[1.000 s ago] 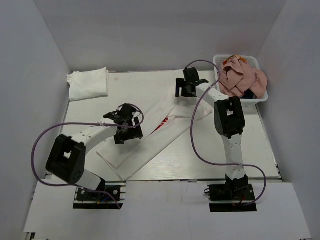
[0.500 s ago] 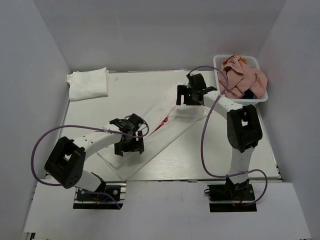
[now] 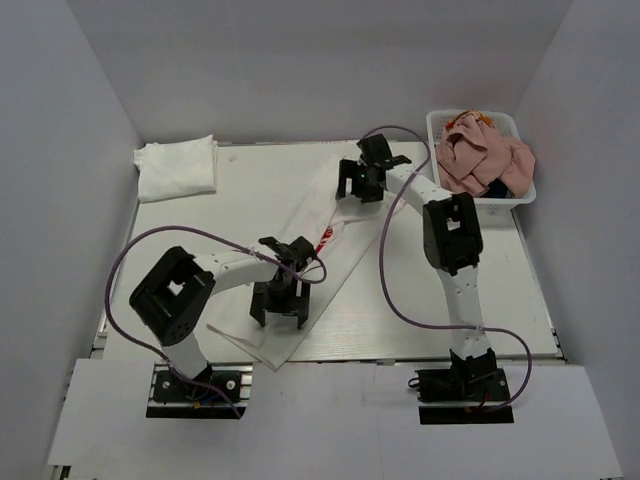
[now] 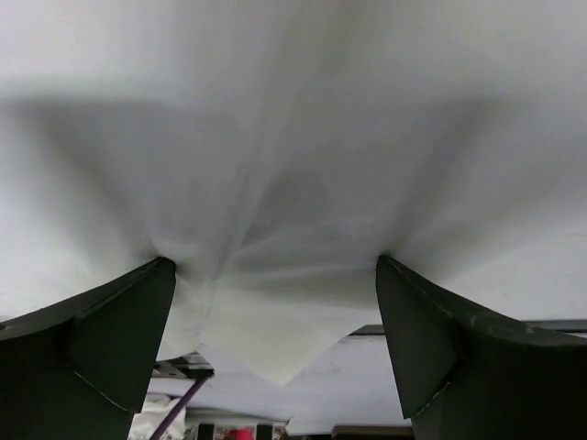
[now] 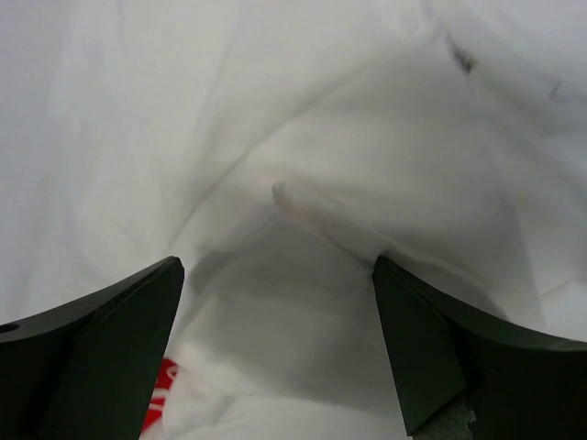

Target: Fold and stack the t-shirts

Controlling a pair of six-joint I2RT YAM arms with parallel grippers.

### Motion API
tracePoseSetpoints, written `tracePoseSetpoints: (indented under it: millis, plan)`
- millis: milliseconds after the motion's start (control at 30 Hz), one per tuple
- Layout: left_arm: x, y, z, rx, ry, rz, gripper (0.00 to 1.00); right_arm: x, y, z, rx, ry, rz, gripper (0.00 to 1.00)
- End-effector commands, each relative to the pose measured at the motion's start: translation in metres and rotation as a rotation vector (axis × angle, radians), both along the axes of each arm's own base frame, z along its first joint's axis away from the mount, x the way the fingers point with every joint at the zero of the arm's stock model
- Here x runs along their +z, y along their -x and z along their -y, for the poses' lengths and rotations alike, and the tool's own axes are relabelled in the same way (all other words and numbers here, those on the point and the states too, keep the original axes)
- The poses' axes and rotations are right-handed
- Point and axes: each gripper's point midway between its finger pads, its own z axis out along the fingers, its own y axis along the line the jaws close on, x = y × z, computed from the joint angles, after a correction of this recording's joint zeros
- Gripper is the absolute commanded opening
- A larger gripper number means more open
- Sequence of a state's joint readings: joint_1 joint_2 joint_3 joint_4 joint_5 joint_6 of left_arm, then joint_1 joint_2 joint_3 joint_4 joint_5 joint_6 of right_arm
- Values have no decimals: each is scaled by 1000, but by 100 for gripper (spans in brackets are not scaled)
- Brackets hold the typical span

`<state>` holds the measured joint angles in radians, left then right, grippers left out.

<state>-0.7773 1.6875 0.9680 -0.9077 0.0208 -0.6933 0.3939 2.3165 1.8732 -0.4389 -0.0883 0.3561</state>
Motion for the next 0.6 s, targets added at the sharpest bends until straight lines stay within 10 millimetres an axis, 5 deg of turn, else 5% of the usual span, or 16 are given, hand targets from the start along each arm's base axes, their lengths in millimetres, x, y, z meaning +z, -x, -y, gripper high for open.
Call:
tracePoseSetpoints:
  millis: [0, 33, 67, 133, 300, 367, 567]
  plan:
    - [-13, 7, 51, -96, 144, -67, 99, -52, -28, -12, 41, -35, -60, 90]
    - [-6, -2, 69, -121, 183, -50, 99, -74, -23, -13, 53, -61, -130, 90]
    - [-3, 1, 86, -161, 229, -57, 99, -52, -49, -27, 74, -107, -47, 90]
    - [2, -9, 117, -222, 299, -39, 99, -45, -60, -42, 115, -188, -1, 90]
    - [12, -18, 192, -327, 425, -18, 99, -15, -87, -43, 119, -218, 142, 90]
    - [1, -18, 204, -338, 432, -41, 99, 2, -94, -43, 120, -230, 191, 90]
    - [27, -22, 250, -314, 547, 8, 99, 33, -106, -42, 160, -258, 274, 90]
